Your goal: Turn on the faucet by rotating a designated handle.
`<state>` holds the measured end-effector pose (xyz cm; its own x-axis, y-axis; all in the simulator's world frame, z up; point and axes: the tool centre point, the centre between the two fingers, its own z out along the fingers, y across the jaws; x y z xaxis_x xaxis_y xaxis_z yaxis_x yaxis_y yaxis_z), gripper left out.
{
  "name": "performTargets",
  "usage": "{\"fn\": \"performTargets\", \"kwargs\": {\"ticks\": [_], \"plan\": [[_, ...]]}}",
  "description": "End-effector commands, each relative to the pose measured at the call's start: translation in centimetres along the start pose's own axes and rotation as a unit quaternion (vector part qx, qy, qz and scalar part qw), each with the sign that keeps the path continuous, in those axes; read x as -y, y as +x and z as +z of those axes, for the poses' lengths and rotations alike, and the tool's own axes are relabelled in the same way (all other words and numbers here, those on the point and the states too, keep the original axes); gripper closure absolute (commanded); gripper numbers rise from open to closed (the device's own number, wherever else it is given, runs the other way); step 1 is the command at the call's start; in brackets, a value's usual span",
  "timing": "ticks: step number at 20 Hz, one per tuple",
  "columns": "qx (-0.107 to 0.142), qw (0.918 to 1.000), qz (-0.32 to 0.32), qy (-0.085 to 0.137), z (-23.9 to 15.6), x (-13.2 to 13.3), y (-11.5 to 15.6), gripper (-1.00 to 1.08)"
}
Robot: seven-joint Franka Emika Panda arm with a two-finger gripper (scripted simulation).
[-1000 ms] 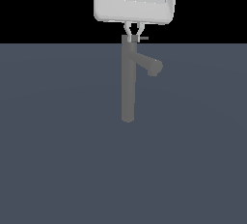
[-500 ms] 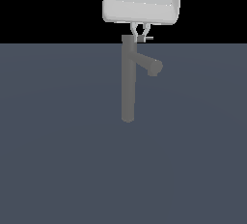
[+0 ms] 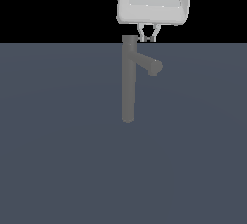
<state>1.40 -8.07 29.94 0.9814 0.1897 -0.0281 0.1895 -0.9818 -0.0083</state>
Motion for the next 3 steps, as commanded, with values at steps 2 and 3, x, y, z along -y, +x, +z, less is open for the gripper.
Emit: {"fn": "performTargets", "kwargs": {"ticks": [2, 3], "plan": [[-0.014, 0.9999, -0.004, -0.004, -0.18, 0.14, 2.44, 1.08], [-0.014, 0.9999, -0.004, -0.004, -0.18, 0.14, 2.44, 1.08]]}}
